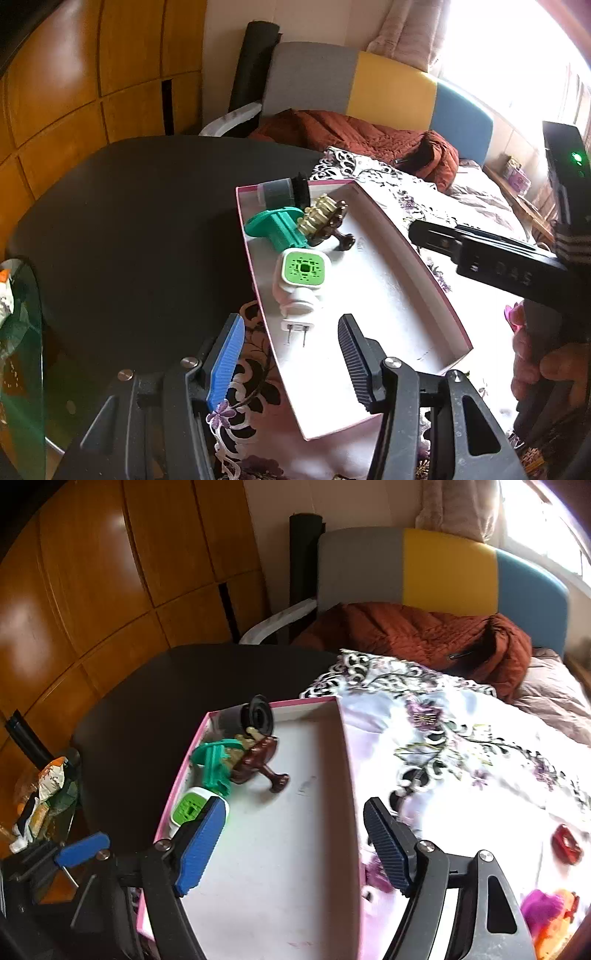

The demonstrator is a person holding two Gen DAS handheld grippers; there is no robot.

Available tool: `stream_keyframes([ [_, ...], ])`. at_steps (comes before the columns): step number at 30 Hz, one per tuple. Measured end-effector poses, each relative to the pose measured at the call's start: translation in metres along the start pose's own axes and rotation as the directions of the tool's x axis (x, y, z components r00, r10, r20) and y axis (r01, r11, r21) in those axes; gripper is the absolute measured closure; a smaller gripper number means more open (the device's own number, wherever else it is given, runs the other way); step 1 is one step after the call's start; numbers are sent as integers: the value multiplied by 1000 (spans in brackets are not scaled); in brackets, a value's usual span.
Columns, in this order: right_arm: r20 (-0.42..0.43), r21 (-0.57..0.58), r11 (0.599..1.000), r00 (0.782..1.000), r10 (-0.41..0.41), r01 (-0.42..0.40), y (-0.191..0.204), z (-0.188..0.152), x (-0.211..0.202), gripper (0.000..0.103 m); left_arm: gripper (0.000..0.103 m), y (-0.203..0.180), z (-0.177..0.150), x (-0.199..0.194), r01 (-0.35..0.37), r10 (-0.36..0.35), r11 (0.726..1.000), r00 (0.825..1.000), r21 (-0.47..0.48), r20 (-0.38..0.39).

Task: Organize rigid objects
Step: 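Carry the brown peg comb into the pink tray and open the right gripper, then move both grippers back over the remaining toys on the cloth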

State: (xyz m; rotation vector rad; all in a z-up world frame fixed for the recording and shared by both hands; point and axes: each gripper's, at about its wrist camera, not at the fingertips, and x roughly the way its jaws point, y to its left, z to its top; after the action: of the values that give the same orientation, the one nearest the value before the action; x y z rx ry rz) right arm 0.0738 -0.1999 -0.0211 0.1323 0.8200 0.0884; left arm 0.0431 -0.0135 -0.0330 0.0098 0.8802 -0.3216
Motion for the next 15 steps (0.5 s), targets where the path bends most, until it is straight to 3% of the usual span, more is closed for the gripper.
stream_keyframes([
  [9,17,43,996,997,-78,77,-46,-16,-33,23,49,-17,0,-1,14,-14,999,1000,44,-2],
  [15,36,131,978,986,-165,159,-102,-24,-63,22,50,-37,-1,1,40,-40,995,999,97,-11],
])
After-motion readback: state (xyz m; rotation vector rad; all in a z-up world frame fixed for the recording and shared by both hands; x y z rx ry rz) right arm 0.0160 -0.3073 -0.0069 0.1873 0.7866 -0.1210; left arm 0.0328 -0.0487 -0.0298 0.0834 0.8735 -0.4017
